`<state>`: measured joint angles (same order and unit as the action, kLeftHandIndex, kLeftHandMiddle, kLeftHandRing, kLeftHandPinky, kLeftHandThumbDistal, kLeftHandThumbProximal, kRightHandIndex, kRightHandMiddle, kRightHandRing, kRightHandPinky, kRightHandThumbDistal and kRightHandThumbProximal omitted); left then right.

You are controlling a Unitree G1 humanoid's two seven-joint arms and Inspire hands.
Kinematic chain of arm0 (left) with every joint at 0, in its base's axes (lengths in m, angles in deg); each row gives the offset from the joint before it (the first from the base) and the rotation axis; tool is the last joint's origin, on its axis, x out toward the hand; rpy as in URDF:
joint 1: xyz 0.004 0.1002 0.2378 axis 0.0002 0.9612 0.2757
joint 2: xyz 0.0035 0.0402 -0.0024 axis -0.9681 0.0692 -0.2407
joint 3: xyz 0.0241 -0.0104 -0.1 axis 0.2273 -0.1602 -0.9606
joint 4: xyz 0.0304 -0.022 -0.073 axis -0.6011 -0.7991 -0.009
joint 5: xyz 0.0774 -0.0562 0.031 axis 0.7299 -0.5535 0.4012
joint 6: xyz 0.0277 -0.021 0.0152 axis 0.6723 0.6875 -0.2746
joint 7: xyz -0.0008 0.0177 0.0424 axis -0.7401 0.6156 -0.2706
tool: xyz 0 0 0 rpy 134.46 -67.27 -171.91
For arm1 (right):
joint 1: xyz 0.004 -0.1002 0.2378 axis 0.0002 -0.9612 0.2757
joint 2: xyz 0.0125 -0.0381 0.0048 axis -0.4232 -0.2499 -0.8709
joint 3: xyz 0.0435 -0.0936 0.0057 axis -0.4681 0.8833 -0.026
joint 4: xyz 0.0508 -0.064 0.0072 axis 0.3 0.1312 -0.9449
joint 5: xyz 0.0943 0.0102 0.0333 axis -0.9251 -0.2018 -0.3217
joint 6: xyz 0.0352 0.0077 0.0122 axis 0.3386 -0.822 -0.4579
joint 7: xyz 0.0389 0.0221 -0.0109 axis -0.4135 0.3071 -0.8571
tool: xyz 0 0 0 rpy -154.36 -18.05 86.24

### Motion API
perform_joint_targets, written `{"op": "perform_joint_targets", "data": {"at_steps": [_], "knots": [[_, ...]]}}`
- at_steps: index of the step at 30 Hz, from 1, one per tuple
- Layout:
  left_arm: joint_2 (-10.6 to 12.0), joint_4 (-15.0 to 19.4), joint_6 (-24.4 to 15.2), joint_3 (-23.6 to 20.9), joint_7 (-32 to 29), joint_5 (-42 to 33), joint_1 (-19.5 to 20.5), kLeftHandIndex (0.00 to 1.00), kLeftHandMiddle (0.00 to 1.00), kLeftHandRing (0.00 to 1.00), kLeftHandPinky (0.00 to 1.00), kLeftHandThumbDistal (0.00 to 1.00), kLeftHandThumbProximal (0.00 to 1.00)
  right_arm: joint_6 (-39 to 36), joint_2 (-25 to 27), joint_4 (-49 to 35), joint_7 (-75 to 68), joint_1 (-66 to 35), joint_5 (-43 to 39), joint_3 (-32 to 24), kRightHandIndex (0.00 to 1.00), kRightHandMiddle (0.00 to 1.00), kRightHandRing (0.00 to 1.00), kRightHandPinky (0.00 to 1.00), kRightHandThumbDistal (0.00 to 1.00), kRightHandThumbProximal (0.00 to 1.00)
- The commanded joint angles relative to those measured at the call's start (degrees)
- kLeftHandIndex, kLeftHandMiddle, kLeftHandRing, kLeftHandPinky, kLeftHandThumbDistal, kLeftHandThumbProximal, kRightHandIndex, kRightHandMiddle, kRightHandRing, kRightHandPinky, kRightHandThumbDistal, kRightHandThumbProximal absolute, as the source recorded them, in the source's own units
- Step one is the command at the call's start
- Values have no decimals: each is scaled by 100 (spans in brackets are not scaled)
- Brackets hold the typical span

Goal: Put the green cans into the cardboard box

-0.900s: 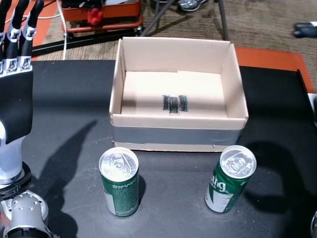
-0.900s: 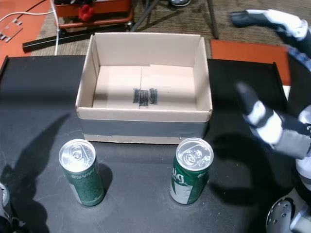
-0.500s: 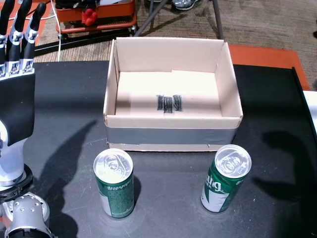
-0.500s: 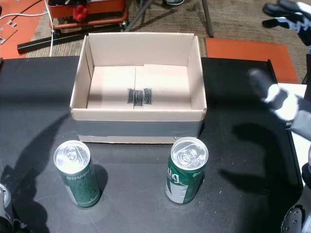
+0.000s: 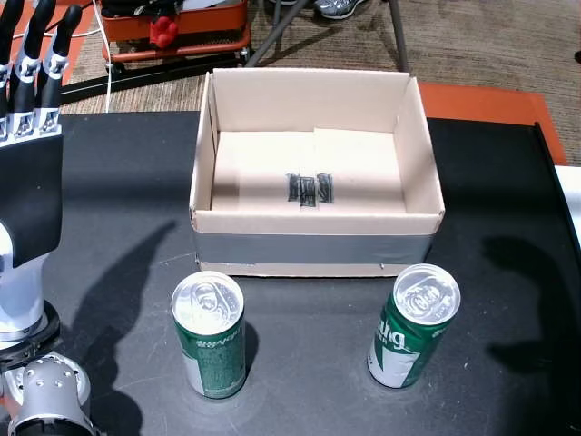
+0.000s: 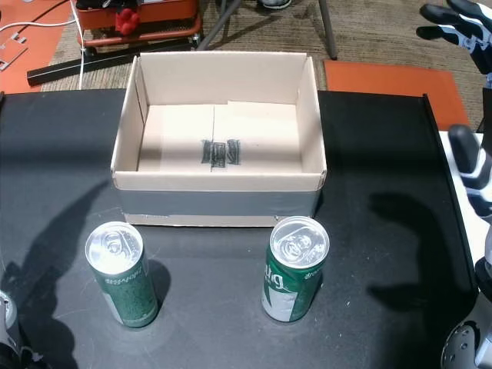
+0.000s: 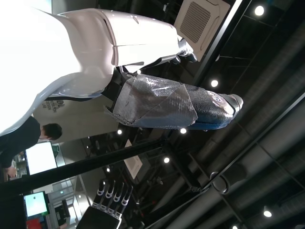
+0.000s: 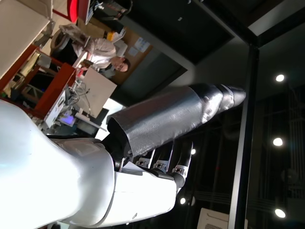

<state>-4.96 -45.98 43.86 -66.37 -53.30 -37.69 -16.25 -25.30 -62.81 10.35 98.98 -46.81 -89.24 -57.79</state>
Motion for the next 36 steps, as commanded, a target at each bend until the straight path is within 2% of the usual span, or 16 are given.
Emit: {"op": "perform_joint_targets", "data": {"at_steps": [1,4,9,13,16,20,25,30,36], "knots": [[-44,0,18,-9,-13,28,40,100,100,100,100,64,83,76,8,-25,-146,-50,78,13,52,61,65,72,100,53],[-33,1,-57,-18,-15,42,32,100,100,100,100,63,85,228,7,40,-357,-34,259,23,49,58,63,71,100,56],[-24,37,20,3,18,31,49,100,100,100,100,64,84,596,-66,380,103,153,-389,133,46,58,64,69,100,41],[-31,57,38,13,10,34,61,100,100,100,100,64,83,506,-286,949,312,340,-580,46,44,57,63,69,100,50],[-42,60,54,9,8,31,69,100,100,100,100,63,83,395,-364,1422,419,515,-520,-5,46,60,67,72,100,53],[-44,85,90,22,74,60,95,100,100,100,100,66,84,597,-372,1959,588,762,-525,-66,45,60,66,71,100,52],[-18,75,30,21,55,62,72,100,100,100,100,63,83,975,-359,2725,523,1101,-376,-196,43,59,64,68,100,50],[-6,121,46,41,141,90,90,100,100,100,100,65,83,965,-319,2986,389,1187,-71,-202,43,60,65,69,100,55],[-9,74,5,39,108,80,63,100,100,100,100,64,85,1123,-260,2992,529,1148,205,-64,42,59,64,70,100,54]]}}
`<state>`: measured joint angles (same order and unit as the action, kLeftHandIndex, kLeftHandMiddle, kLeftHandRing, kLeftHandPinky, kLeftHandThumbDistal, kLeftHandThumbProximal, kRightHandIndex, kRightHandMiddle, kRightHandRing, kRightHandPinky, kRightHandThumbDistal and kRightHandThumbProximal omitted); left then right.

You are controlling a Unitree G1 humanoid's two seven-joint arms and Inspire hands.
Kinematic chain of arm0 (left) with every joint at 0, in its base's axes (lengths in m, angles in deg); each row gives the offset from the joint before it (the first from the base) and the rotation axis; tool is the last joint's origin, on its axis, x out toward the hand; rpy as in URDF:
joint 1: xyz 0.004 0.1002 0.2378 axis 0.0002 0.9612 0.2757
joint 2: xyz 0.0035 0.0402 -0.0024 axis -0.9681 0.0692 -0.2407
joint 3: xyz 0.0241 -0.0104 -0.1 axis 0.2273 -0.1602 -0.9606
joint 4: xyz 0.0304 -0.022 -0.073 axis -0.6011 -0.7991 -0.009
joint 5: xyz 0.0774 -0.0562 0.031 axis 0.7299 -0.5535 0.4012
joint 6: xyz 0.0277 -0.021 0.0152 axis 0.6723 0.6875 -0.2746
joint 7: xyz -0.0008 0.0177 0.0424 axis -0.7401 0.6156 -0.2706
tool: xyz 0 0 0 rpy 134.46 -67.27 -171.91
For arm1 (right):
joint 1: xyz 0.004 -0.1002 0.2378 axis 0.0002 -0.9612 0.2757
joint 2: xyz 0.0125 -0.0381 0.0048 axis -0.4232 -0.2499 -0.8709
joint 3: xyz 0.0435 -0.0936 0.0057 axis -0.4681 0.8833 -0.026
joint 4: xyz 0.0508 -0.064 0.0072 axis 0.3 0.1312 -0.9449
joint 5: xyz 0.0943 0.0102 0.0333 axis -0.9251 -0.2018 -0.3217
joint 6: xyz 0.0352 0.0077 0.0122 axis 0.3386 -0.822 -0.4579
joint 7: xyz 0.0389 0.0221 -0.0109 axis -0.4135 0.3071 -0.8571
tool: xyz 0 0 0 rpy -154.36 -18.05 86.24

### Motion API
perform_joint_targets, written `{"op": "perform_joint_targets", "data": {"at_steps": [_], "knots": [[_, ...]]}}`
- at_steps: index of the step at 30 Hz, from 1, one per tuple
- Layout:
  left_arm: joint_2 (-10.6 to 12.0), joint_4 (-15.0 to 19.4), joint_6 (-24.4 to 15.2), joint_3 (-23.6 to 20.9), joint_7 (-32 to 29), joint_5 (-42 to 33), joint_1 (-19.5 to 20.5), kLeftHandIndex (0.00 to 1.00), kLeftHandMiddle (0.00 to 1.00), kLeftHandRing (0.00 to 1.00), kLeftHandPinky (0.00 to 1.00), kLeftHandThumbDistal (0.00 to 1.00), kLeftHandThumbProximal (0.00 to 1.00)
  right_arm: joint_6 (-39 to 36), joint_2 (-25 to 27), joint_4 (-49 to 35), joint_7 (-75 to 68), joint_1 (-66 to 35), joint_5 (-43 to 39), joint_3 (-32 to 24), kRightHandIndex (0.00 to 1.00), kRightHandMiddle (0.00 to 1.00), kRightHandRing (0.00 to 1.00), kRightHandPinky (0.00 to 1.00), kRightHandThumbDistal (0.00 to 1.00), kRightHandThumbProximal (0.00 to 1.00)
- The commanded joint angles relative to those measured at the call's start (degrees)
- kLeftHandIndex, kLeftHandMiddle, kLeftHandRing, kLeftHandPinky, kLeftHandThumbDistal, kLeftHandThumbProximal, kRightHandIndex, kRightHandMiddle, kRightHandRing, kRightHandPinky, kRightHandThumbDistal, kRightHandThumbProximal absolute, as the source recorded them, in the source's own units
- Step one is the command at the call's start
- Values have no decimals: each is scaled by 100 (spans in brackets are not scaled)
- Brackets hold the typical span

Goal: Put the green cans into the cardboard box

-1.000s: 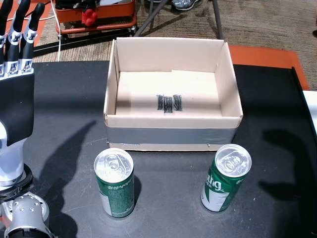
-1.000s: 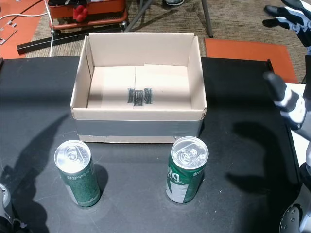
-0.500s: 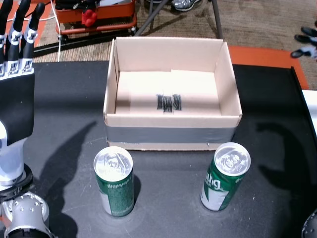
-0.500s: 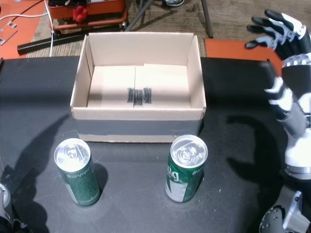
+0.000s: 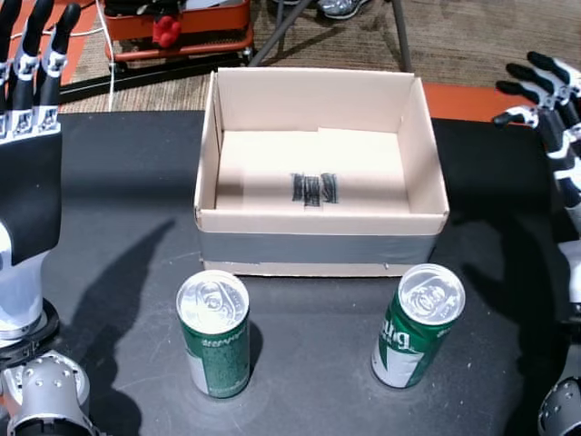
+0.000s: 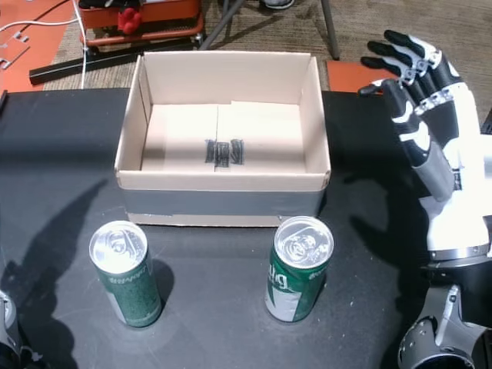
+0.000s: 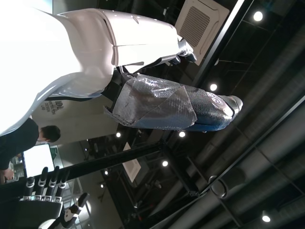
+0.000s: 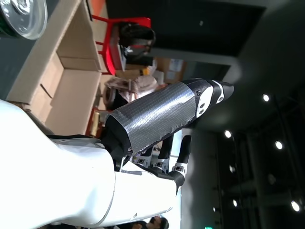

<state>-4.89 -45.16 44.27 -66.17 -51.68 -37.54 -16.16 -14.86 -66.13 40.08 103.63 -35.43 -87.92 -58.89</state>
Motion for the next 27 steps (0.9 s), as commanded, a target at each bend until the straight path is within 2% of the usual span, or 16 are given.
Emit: {"op": "perform_joint_targets", "data": {"at_steps": [1,11,15,22,27], "knots": [[-21,-22,1,19,-73,47,45,100,100,100,100,63,83,134,116,-7,88,-27,174,115,42,59,64,70,100,54],[-10,-79,44,7,-73,22,-6,100,100,100,100,64,82,285,433,3,263,-346,828,581,45,60,66,71,100,41],[1,-106,-25,-4,-70,39,-25,100,100,100,100,62,84,323,453,-10,336,-438,825,601,44,59,66,70,100,43],[-67,-272,45,-37,-157,8,-91,100,100,100,100,64,84,291,436,42,389,-478,853,619,43,60,66,71,100,45],[-77,-326,-4,-66,-205,20,-128,100,100,100,100,63,84,334,432,12,486,-531,841,646,45,60,66,70,100,42]]}}
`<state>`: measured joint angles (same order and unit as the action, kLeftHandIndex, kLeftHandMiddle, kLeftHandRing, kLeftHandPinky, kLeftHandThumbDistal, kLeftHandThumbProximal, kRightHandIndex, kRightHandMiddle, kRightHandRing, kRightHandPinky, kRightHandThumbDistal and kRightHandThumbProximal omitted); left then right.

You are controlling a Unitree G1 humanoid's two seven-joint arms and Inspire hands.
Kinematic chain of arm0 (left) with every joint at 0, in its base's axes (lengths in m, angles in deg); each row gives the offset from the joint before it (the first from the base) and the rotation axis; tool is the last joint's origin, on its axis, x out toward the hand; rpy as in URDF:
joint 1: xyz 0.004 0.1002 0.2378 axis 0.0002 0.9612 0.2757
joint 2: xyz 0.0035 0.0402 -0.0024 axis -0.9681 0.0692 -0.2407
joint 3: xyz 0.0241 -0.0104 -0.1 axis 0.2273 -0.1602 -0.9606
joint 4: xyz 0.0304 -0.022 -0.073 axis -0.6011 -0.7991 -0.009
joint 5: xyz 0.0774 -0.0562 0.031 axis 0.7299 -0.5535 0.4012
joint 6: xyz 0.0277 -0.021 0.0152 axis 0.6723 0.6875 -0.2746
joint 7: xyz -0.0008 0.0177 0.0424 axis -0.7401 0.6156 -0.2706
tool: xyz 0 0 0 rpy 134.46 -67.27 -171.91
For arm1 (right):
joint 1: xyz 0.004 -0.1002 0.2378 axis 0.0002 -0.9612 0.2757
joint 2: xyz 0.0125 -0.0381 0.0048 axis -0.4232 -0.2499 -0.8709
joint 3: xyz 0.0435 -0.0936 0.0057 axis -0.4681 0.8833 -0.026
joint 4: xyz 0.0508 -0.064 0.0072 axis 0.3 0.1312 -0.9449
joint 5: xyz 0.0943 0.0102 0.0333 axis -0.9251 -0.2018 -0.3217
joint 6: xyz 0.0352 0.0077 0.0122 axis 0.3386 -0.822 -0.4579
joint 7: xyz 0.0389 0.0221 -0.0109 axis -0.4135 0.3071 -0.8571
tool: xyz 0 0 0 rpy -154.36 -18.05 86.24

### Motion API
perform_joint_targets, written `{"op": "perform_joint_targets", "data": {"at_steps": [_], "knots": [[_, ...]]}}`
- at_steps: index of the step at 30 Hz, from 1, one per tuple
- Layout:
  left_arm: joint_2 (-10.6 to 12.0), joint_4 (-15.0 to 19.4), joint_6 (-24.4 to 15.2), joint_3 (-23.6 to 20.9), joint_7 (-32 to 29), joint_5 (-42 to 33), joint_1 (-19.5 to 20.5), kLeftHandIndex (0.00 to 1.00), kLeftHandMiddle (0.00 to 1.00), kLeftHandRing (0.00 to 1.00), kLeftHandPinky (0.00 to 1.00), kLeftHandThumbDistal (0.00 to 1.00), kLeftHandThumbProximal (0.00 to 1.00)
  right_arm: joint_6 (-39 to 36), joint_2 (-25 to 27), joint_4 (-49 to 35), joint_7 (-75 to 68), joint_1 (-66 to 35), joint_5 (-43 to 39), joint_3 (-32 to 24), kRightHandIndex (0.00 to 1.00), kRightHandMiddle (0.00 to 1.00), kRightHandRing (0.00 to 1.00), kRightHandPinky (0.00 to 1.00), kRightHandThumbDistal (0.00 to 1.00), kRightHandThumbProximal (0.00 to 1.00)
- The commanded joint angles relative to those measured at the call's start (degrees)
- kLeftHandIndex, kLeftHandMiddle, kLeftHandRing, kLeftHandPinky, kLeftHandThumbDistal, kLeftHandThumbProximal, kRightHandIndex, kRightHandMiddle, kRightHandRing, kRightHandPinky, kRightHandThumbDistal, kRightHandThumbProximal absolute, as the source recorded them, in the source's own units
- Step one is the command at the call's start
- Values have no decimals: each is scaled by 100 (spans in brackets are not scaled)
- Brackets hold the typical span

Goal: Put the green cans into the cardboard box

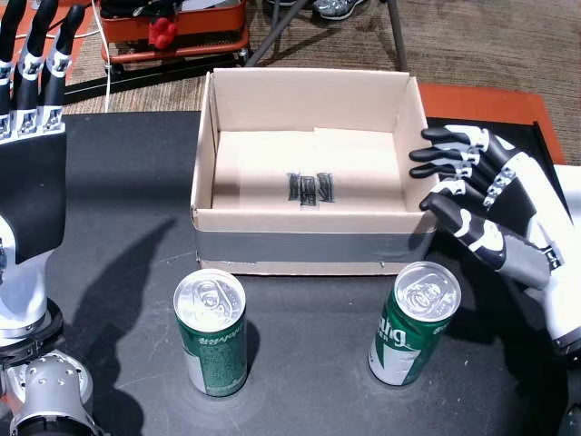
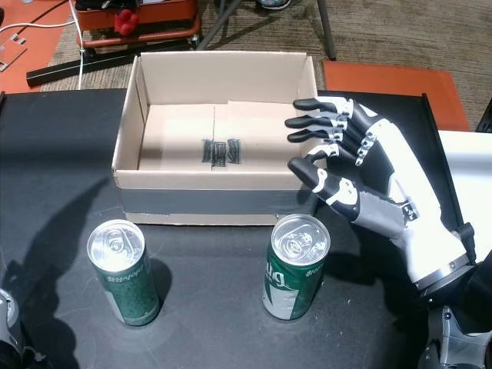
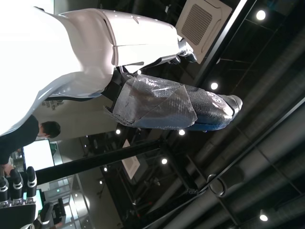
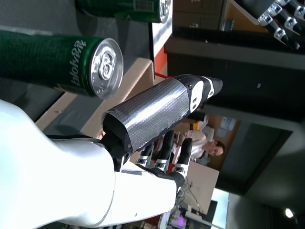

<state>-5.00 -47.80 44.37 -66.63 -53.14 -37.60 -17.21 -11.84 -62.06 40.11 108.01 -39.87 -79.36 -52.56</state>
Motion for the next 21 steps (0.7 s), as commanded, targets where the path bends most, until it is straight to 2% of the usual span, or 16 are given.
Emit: {"op": "perform_joint_targets", "data": {"at_steps": [1,4,9,15,21], "knots": [[-70,-73,-21,-24,-59,34,-30,100,100,100,100,63,84,56,23,5,62,-95,-18,17,45,60,66,70,100,41],[-76,-78,-35,-20,-26,62,-26,100,100,100,100,64,84,101,23,-10,76,-119,-10,42,45,60,66,70,100,42],[-71,-83,-3,-21,-37,40,-29,100,100,100,100,64,83,149,9,39,125,-112,74,150,45,61,67,69,100,49],[-36,8,-63,24,121,125,38,100,100,100,100,66,83,255,-92,132,183,-85,69,225,49,61,66,68,100,45],[-47,-10,-98,36,138,123,31,100,100,100,100,61,84,276,-191,242,284,-29,15,199,46,58,63,66,100,43]]}}
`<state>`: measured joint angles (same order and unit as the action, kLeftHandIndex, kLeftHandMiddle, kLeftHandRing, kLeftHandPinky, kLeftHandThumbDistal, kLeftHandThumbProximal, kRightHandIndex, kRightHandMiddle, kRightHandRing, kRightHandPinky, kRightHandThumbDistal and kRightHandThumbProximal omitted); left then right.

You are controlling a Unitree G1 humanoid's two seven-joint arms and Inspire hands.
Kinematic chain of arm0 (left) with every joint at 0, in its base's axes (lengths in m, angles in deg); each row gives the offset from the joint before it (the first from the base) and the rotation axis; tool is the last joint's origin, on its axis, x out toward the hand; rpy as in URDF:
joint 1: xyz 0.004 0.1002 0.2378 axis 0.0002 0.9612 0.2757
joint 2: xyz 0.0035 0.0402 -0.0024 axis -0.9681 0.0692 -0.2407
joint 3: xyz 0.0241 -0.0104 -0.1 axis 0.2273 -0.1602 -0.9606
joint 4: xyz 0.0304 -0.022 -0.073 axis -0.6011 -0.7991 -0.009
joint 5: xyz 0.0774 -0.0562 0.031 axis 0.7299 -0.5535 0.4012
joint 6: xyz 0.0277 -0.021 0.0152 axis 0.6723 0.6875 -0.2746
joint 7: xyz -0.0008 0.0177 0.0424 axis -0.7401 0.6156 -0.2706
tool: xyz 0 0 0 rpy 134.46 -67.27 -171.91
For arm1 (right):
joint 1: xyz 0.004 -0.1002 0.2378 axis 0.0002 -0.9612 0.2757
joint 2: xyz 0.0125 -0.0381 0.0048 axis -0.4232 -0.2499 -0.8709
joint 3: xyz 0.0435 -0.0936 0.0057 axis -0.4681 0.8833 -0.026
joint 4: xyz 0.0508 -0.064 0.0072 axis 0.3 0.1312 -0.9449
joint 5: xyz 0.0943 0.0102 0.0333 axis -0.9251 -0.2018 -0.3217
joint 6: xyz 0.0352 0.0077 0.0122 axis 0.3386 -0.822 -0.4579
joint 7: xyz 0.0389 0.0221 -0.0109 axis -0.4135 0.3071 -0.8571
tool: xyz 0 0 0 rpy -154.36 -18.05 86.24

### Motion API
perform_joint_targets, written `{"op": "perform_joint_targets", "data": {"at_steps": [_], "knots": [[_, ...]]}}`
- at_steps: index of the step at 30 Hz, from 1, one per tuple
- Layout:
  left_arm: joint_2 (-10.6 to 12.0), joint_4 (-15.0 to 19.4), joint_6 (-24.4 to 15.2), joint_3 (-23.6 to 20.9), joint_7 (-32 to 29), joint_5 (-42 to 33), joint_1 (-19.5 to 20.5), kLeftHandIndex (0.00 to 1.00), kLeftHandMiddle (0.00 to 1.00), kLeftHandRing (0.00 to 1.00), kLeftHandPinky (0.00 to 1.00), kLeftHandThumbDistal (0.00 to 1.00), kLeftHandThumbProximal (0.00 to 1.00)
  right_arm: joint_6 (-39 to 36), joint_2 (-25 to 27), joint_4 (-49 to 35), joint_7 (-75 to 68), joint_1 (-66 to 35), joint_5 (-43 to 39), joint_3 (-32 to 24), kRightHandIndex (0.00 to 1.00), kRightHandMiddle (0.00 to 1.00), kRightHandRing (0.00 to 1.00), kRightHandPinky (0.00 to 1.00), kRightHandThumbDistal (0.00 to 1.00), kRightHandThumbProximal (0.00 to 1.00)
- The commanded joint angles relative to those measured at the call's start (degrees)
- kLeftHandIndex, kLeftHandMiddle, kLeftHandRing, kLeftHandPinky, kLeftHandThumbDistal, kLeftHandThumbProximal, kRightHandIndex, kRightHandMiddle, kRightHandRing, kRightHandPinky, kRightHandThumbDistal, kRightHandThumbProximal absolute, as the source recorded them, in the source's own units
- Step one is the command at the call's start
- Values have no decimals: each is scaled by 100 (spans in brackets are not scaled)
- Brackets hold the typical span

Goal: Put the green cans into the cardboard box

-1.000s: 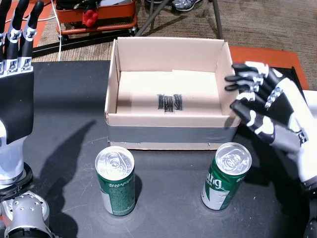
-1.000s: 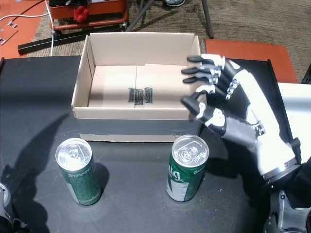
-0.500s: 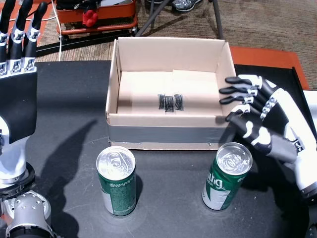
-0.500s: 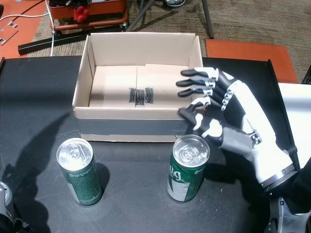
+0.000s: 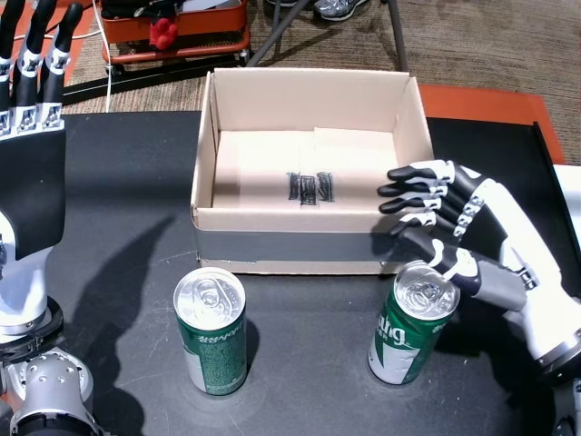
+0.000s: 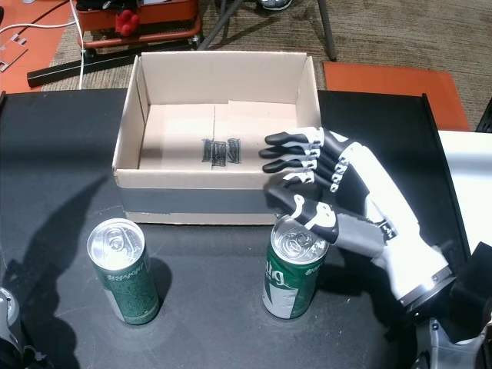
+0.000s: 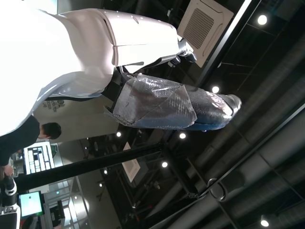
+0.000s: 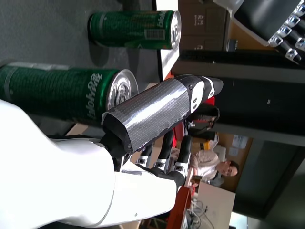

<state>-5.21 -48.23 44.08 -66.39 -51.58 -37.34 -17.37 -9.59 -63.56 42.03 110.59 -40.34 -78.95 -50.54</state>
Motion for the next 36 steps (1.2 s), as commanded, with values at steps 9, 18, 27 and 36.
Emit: {"op": "perform_joint_targets", "data": {"at_steps": [9,18,27,36], "knots": [[-46,-30,-18,22,11,101,9,100,100,100,100,60,84,125,-8,46,124,-40,148,151,47,61,68,68,100,43],[-37,-52,-15,18,10,93,-13,100,100,100,100,59,84,-149,102,47,-220,-75,571,322,54,69,75,76,100,52],[-51,-85,-34,6,55,106,-24,100,100,100,100,60,83,-400,153,240,-267,-24,699,432,52,67,73,73,100,50],[-57,-67,47,6,114,86,-11,100,100,100,100,59,82,-320,147,399,-56,14,613,401,53,68,73,74,100,45]]}}
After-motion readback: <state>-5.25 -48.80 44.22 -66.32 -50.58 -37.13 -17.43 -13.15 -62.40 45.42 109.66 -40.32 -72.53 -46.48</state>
